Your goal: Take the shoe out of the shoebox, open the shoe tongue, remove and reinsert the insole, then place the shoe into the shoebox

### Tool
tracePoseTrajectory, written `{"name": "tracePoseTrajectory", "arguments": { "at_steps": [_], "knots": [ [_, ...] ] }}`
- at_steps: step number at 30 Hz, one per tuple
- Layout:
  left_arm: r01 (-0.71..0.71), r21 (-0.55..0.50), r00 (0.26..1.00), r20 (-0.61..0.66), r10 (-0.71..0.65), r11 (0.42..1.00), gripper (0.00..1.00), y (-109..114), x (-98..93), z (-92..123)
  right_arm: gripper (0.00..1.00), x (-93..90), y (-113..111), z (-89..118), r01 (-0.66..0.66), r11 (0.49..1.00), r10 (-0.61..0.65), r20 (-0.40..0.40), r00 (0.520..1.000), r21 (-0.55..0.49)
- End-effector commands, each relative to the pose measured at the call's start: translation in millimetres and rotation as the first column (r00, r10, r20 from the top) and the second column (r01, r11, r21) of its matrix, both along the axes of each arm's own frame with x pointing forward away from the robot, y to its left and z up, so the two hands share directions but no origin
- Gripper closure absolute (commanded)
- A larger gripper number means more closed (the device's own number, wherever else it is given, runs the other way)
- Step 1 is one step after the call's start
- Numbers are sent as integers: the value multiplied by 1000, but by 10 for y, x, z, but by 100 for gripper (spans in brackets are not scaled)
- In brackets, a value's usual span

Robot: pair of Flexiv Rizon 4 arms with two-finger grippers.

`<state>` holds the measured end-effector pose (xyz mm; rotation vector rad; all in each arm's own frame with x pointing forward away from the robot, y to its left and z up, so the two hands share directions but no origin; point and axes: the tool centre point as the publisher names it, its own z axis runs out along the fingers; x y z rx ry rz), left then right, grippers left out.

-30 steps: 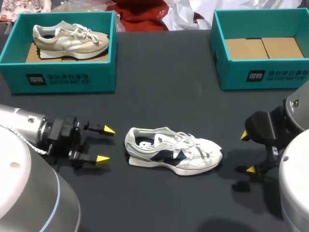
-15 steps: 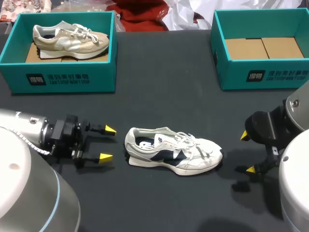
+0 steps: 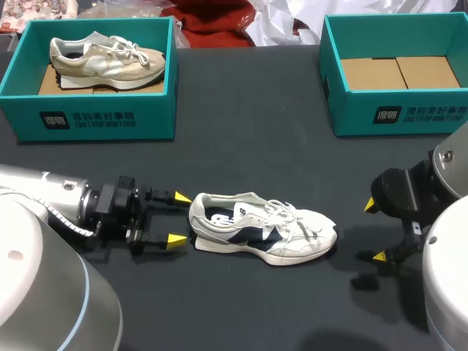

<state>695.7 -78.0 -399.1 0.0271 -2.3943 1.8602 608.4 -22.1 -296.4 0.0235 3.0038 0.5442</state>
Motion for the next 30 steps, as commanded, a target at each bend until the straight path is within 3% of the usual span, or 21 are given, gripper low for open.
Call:
{"name": "tracePoseTrajectory", "arguments": {
  "at_steps": [1,30],
  "knots": [
    [11,13,1000,8,-11,1000,0,-79,17,-14,0,-24,0,-3,1,1000,-1,4,1000,-2],
    [56,31,998,22,-57,998,0,-399,-35,-50,0,-24,0,-3,1,1000,-1,4,1000,-2]
  ]
}}
